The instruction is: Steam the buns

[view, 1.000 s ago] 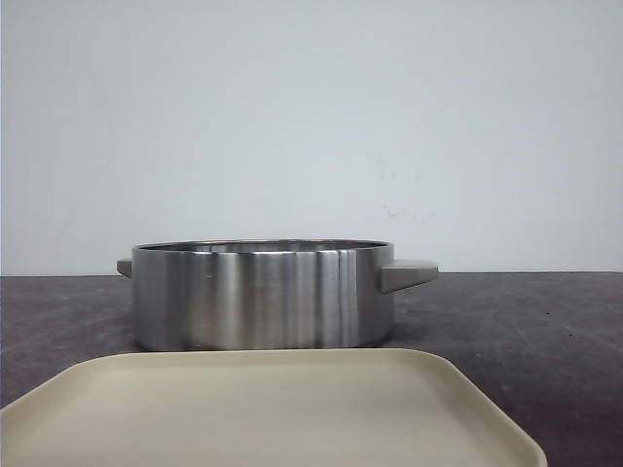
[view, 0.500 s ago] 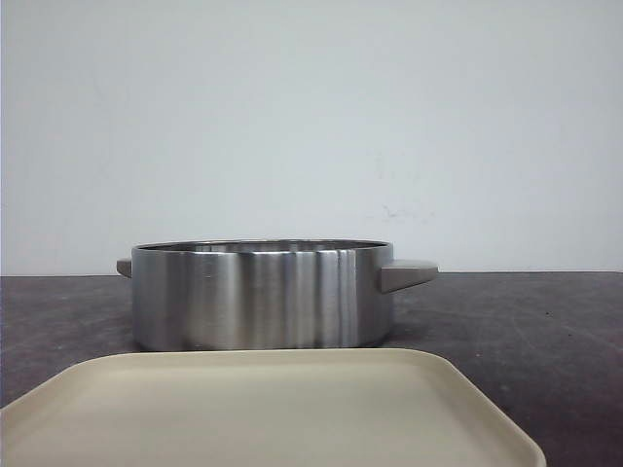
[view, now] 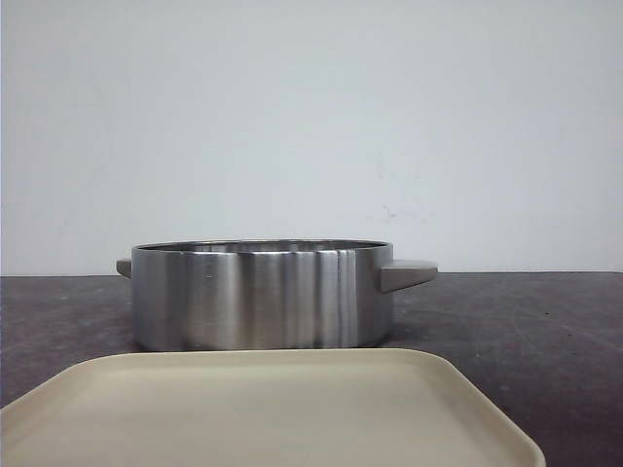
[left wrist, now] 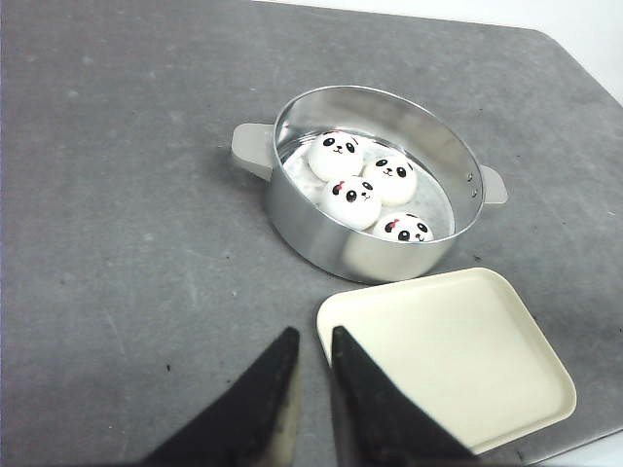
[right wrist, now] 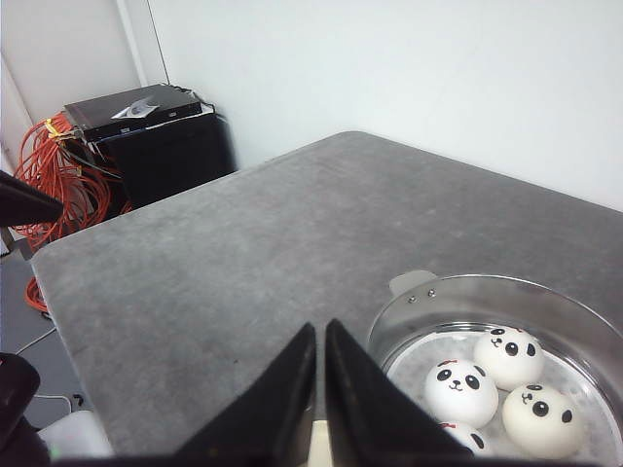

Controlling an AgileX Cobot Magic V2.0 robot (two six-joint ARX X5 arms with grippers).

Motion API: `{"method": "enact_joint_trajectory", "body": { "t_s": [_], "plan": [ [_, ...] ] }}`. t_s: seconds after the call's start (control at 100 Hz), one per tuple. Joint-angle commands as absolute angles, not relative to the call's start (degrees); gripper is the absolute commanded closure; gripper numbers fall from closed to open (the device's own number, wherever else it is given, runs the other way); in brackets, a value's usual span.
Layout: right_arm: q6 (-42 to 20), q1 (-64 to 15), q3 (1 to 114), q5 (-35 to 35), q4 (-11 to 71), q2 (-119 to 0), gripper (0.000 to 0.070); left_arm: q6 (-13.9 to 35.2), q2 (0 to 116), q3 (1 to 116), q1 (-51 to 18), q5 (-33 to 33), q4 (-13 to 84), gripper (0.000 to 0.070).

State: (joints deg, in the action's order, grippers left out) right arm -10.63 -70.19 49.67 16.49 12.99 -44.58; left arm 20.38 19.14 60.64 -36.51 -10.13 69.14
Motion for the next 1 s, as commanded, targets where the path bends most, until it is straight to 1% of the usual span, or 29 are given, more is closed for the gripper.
{"method": "enact_joint_trajectory", "body": {
  "t_s": [0.0, 0.06, 0.12, 0.19, 0.31, 0.38, 0.44, 0.51, 0.56, 0.61, 0.68, 0.73, 0.81, 0.93, 0.99],
  "plan": [
    [-10.09, -69.73, 50.41, 16.45, 13.04, -43.51, 0.0689, 20.53, 19.27, 61.36, -36.82, -10.04, 68.55, 0.0678],
    [-10.04, -66.83, 50.09, 16.47, 17.12, -42.0, 0.0689, 20.53, 19.27, 61.36, -36.82, -10.04, 68.55, 0.0678],
    [-9.28, -61.84, 49.1, 16.03, 20.53, -39.88, 0.0689, 20.53, 19.27, 61.36, -36.82, -10.04, 68.58, 0.0678],
    [-4.21, -54.24, 46.65, 12.36, 20.95, -37.5, 0.0689, 20.53, 19.27, 61.36, -36.82, -10.04, 68.58, 0.0678],
    [2.31, -38.48, 40.01, 2.35, 14.98, -32.08, 0.0689, 20.53, 19.27, 61.36, -36.82, -10.04, 68.55, 0.0678],
    [4.38, -28.84, 35.16, -3.27, 9.78, -27.94, 0.069, 20.53, 19.27, 61.36, -36.82, -10.04, 68.58, 0.0678],
    [5.69, -20.32, 30.65, -5.43, 5.96, -23.33, 0.069, 20.53, 19.27, 61.36, -36.82, -10.09, 68.55, 0.0678],
    [6.98, -13.28, 26.68, -5.65, 4.6, -18.31, 0.069, 20.53, 19.27, 61.36, -36.82, -10.07, 68.55, 0.0678],
    [6.87, -8.71, 23.79, -5.04, 4.73, -14.33, 0.069, 20.53, 19.27, 61.36, -36.82, -10.07, 68.58, 0.0678],
    [6.76, -5.1, 20.69, -2.74, 4.69, -10.66, 0.069, 20.53, 19.27, 61.36, -36.82, -10.07, 68.55, 0.0678],
    [5.21, -1.45, 16.12, 1.61, 4.64, -6.68, 0.069, 20.53, 19.27, 61.36, -36.82, -10.07, 68.55, 0.0678],
    [3.51, 0.47, 12.93, 3.16, 4.6, -4.47, 0.069, 20.53, 19.27, 61.36, -36.82, -10.07, 68.58, 0.0678],
    [-0.14, 2.87, 8.36, 2.24, 4.6, -1.85, 0.069, 20.53, 19.27, 61.36, -36.82, -10.09, 68.58, 0.0678],
    [-5.48, 4.4, 3.33, -2.22, 3.18, -0.21, 0.069, 20.53, 19.27, 61.36, -36.82, -10.07, 68.53, 0.0678],
    [-6.11, 4.43, 1.89, -3.38, 2.96, -0.21, 0.069, 20.53, 19.27, 61.36, -36.82, -10.07, 68.55, 0.0678]
  ]
}}
